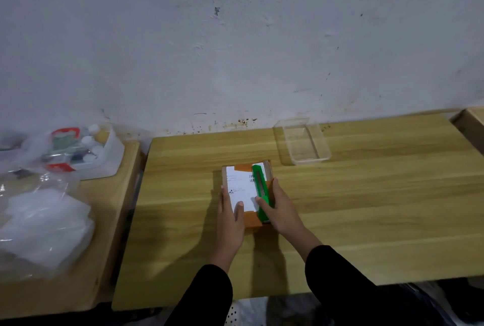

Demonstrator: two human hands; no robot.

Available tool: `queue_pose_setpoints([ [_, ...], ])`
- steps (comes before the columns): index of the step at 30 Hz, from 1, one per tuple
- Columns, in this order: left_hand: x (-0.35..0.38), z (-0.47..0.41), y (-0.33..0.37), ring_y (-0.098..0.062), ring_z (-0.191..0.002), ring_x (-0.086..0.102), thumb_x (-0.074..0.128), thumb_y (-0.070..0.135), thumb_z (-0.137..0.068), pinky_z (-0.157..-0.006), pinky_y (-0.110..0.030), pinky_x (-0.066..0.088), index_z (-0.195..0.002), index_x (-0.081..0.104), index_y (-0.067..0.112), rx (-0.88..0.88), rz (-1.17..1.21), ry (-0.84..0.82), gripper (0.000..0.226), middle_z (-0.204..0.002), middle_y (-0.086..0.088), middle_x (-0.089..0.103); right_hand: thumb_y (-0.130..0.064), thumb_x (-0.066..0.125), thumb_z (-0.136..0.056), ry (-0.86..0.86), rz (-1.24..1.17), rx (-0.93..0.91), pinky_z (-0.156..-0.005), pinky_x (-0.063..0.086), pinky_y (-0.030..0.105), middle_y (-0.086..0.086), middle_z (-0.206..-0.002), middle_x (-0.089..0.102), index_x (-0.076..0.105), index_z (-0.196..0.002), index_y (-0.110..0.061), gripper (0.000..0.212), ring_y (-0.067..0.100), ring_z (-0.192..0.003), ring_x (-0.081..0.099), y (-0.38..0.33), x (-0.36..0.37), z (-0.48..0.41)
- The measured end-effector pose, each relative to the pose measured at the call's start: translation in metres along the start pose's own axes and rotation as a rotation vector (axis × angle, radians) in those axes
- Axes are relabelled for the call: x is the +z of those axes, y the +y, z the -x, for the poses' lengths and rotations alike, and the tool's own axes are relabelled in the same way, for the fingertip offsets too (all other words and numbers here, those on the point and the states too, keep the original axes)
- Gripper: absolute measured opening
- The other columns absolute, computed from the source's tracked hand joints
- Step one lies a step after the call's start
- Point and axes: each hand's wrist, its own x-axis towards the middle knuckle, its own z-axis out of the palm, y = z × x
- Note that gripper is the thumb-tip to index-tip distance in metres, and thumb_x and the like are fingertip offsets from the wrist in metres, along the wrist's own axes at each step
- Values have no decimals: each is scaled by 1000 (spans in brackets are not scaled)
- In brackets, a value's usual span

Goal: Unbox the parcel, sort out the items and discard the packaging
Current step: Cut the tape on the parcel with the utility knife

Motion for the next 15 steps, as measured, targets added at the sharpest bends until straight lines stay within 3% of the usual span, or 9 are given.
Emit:
queue_pose_setpoints([
  [3,-5,-6,-7,-21,-141,24,36,32,-98,-106,-25,24,-149,3,19,21,-10,-50,62,-157,-4,16,-33,46,-94,53,49,2,-83,46,31,13,-132,52,11,-146,-14,66,22,-107,54,-1,0,0],
  [5,-10,-12,-8,-23,-137,31,37,34,-98,-107,-32,31,-148,3,21,19,-20,-71,62,-155,-6,22,-28,41,-97,82,78,-2,-70,39,26,14,-121,60,18,-145,-14,56,17,-91,54,-3,-5,0],
  [8,-23,-26,-3,-25,-130,39,37,33,-98,-98,-34,42,-149,7,24,5,-108,-89,60,-151,-7,30,-20,42,-97,152,115,-67,-70,36,22,13,-121,61,32,-141,-12,46,18,-95,55,-9,-16,1],
  [10,-38,-40,1,-26,-133,36,37,30,-98,-102,-38,40,-148,14,25,16,-262,-59,56,-152,-6,29,-13,45,-95,186,100,-130,-69,38,24,14,-114,64,41,-136,-11,41,23,-95,59,-14,-20,0],
  [13,-59,-53,7,-29,-141,21,36,30,-99,-111,-46,32,-146,24,23,-11,-450,59,49,-154,-9,23,-5,49,-90,188,37,-170,-73,52,36,11,-92,68,53,-125,-16,37,29,-82,65,-19,-19,-4],
  [15,-64,-54,7,-29,-145,6,34,26,-99,-112,-46,27,-144,30,21,-63,-480,133,45,-157,-10,14,-4,50,-89,156,-8,-148,-80,55,48,3,-90,64,53,-125,-16,39,32,-83,66,-23,-16,-6],
])
